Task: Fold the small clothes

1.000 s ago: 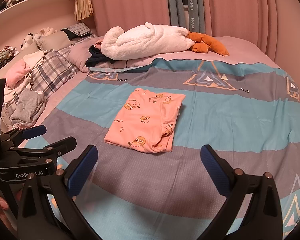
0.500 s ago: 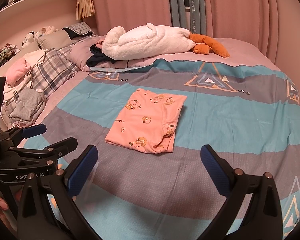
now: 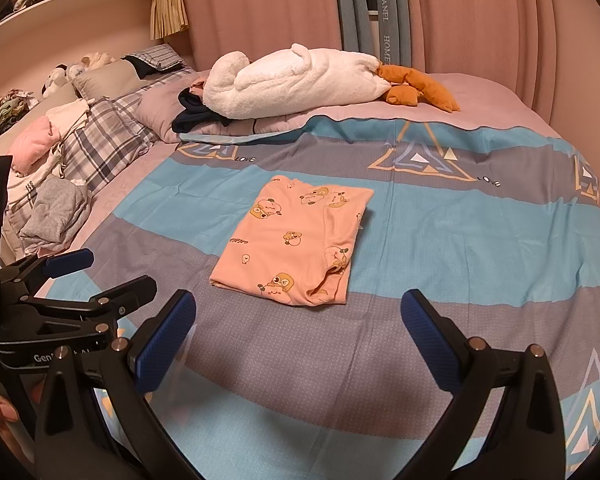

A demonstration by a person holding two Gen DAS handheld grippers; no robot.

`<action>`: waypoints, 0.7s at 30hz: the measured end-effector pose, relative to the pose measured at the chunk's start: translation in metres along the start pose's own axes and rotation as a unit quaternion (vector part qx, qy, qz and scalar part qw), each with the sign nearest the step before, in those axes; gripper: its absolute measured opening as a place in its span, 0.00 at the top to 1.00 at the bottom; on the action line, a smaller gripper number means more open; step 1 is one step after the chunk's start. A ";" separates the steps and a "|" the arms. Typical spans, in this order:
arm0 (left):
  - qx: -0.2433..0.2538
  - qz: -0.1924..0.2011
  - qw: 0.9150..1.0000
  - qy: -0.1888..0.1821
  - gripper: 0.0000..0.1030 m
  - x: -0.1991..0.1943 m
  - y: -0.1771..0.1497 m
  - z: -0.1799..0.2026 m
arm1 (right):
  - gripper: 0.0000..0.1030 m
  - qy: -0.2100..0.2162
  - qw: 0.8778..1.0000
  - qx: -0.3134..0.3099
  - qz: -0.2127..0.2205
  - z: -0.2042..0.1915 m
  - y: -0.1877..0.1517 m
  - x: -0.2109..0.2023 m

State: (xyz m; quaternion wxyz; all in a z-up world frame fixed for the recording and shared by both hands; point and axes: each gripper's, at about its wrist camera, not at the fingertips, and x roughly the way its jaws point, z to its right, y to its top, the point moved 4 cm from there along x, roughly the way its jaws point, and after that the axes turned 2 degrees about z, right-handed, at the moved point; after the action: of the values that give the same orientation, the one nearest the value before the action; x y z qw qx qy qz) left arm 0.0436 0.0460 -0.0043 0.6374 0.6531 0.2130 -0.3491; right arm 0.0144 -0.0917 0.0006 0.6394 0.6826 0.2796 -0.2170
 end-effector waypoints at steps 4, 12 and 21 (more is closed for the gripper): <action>-0.001 0.000 1.000 -0.001 0.03 0.000 0.000 0.000 | 0.00 0.000 1.000 0.000 0.000 0.000 0.000 0.000; 0.001 0.001 1.000 0.003 0.03 0.002 0.001 -0.004 | 0.00 0.000 1.000 0.000 0.001 0.000 0.000 0.000; 0.002 0.001 1.000 0.003 0.03 0.002 0.001 -0.004 | 0.00 0.000 1.000 0.004 0.002 0.001 0.000 0.002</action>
State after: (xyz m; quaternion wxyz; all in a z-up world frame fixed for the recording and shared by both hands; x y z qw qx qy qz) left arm 0.0466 0.0496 -0.0055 0.6358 0.6557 0.2138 -0.3466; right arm 0.0161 -0.0920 -0.0006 0.6370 0.6858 0.2776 -0.2166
